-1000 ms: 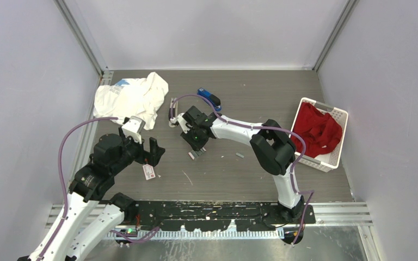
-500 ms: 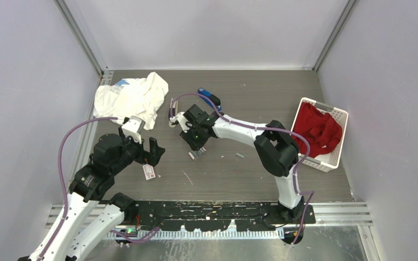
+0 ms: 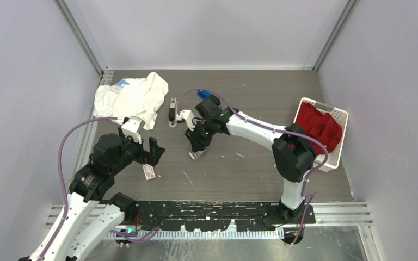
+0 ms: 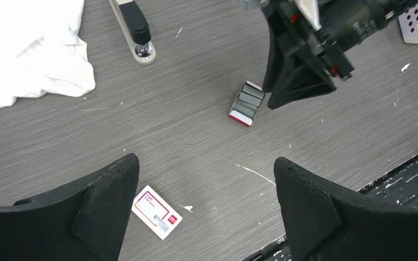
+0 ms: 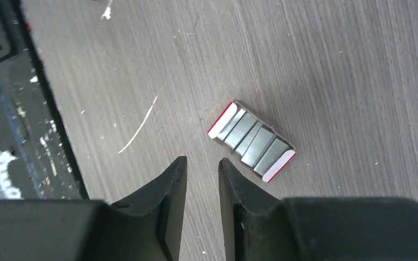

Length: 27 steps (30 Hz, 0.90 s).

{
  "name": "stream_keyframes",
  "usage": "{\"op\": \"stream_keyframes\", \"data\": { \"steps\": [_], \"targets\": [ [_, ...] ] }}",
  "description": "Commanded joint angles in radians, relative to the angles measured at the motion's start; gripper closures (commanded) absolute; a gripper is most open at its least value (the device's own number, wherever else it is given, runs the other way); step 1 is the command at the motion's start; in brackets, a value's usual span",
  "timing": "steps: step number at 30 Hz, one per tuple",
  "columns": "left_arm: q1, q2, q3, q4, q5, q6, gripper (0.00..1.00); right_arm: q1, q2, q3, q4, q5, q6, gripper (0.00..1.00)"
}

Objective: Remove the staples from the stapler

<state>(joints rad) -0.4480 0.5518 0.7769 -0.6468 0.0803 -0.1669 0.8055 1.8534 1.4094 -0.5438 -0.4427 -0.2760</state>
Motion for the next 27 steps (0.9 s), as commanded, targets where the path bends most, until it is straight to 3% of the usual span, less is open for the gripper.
{"op": "stream_keyframes", "data": {
  "steps": [1,8,18,23,27],
  "targets": [
    [0.011,-0.01,0.001,0.052,0.018,0.015,0.07,-0.08,-0.117,-0.027,-0.012,-0.237,-0.083,0.66],
    [0.012,-0.015,-0.001,0.053,0.017,0.017,0.07,-0.288,-0.305,-0.17,0.101,-0.395,-0.079,0.66],
    [0.014,-0.021,-0.005,0.068,0.049,0.018,0.07,-0.515,-0.591,-0.466,0.347,-0.611,-0.101,0.45],
    [0.015,-0.026,-0.006,0.068,0.05,0.017,0.07,-0.559,-0.636,-0.529,0.31,-0.636,-0.253,0.41],
    [0.014,-0.031,-0.007,0.07,0.055,0.017,0.07,-0.565,-0.663,-0.543,0.172,-0.624,-0.503,0.32]
  ]
}}
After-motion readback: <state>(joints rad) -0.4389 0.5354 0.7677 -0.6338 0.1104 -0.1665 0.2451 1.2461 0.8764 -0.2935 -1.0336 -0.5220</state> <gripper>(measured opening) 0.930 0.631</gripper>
